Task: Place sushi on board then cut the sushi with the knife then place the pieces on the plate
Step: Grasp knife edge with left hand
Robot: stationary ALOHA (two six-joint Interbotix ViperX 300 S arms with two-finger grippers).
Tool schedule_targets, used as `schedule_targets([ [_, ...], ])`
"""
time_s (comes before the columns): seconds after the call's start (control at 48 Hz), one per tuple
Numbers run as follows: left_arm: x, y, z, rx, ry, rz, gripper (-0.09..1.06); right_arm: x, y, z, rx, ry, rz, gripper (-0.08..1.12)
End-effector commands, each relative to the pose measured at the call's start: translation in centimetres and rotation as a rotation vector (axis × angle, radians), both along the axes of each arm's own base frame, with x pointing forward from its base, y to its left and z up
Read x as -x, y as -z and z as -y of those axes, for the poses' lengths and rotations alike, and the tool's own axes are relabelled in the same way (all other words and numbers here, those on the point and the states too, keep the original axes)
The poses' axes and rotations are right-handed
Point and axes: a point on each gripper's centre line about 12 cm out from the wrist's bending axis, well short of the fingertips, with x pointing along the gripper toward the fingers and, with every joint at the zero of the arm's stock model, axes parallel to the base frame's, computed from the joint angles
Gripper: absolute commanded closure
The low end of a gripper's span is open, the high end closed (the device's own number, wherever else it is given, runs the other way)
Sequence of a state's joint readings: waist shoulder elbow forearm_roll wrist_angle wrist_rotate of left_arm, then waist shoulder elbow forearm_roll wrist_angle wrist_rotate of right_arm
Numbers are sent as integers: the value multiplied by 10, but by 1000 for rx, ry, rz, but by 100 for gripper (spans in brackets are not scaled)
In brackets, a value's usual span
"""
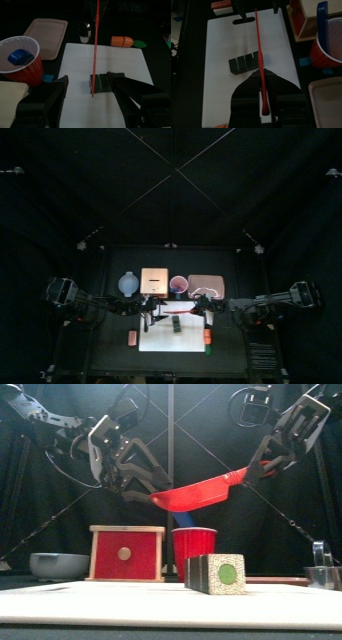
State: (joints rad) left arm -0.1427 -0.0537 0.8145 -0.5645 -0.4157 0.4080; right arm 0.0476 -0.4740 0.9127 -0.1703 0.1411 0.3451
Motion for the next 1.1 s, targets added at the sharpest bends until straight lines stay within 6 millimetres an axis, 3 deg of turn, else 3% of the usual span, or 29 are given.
schedule_targets([
  [0.021,-6,-4,2,-4,5,16,5,-3,-10,0,-1,-2,37,66],
  [0.479,-8,0,3,-18,17,6,25,-2,-8,-2,-8,-4,30,66],
  [1.104,-10,-2,6,-35,37,14,27,0,-3,-2,-21,1,22,66],
])
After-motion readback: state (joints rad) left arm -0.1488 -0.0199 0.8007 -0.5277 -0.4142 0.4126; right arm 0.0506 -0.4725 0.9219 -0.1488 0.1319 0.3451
